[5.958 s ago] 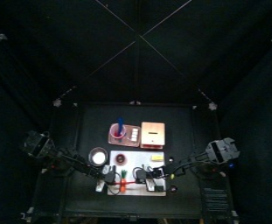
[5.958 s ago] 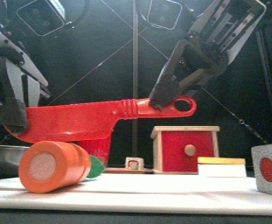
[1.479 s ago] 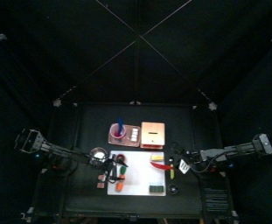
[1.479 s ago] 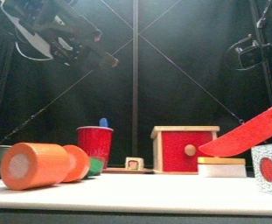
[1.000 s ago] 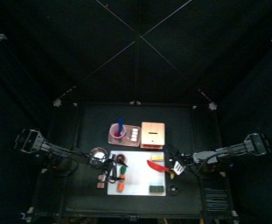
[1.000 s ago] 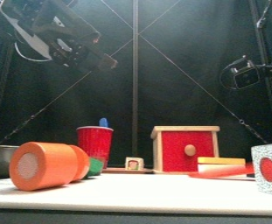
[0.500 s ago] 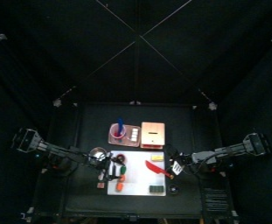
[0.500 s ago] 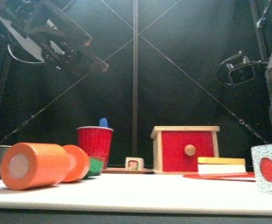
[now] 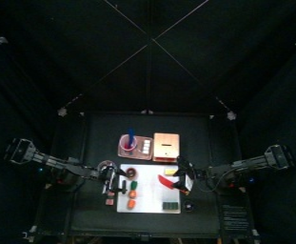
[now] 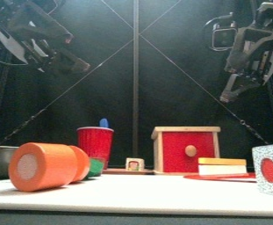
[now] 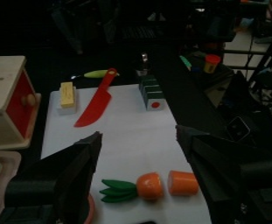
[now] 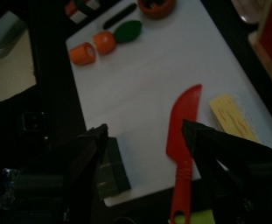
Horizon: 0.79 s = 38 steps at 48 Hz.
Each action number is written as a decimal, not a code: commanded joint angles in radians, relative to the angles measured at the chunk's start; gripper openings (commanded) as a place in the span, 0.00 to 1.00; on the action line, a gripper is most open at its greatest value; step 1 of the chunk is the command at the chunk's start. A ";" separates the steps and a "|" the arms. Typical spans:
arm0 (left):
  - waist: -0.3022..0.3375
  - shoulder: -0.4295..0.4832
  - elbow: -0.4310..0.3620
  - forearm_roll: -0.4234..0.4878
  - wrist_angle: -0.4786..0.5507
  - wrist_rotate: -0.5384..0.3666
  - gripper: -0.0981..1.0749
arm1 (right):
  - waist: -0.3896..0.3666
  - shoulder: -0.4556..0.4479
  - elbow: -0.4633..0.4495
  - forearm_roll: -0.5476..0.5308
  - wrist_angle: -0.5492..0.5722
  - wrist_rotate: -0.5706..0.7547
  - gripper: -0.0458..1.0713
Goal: Cut the carrot
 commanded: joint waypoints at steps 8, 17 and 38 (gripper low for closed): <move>-0.002 -0.034 0.023 -0.014 -0.021 0.000 0.93 | -0.005 0.029 -0.014 -0.026 -0.058 0.000 0.91; 0.005 -0.034 0.026 -0.023 -0.020 0.000 0.93 | 0.000 0.052 -0.015 -0.020 -0.061 0.002 0.91; 0.026 -0.034 0.044 -0.058 -0.011 0.002 0.93 | -0.018 0.091 -0.014 -0.020 -0.063 0.000 0.91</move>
